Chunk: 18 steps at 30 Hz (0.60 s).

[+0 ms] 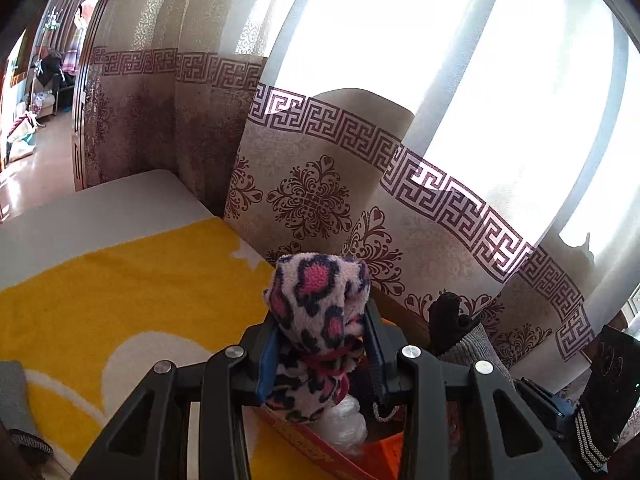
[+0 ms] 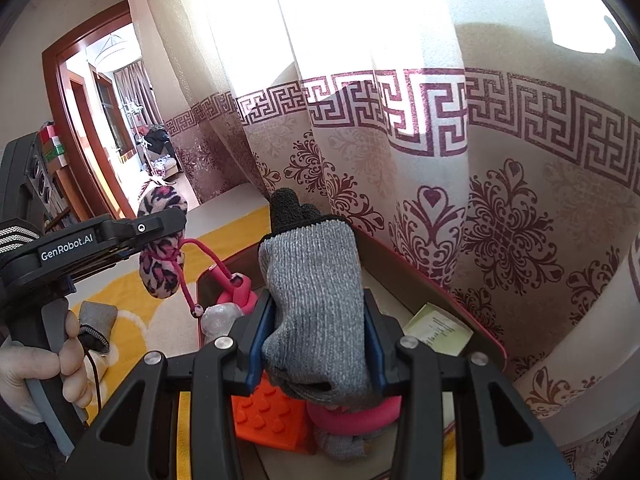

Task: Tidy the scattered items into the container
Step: 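Carry the plush and grey sock into the red tin and open both tools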

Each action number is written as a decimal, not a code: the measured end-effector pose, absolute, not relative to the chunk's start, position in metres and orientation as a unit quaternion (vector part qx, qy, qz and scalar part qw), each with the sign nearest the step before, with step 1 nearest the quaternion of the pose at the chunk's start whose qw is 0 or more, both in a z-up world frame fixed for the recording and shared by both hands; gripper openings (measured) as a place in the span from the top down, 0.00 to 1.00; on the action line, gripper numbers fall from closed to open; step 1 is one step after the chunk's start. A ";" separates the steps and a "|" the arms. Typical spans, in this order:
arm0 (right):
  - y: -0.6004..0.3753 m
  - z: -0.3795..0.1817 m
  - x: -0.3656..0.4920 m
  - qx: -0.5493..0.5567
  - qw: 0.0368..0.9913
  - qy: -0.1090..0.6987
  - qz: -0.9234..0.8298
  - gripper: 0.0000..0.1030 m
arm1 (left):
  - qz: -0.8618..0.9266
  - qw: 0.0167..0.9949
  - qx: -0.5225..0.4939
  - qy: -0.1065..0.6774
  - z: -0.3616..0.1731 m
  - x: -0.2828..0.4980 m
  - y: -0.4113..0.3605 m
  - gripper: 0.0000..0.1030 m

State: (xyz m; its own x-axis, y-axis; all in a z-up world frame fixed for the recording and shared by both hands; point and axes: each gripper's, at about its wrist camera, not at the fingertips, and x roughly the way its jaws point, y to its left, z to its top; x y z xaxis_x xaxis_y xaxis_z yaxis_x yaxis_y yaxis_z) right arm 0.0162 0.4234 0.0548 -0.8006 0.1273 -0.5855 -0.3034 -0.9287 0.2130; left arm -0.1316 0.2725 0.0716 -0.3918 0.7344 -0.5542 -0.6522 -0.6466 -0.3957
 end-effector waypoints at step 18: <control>0.409 0.060 -0.009 -0.309 0.076 0.136 0.938 0.53 | 0.845 0.352 -0.397 -0.070 0.050 -0.138 0.225 0.32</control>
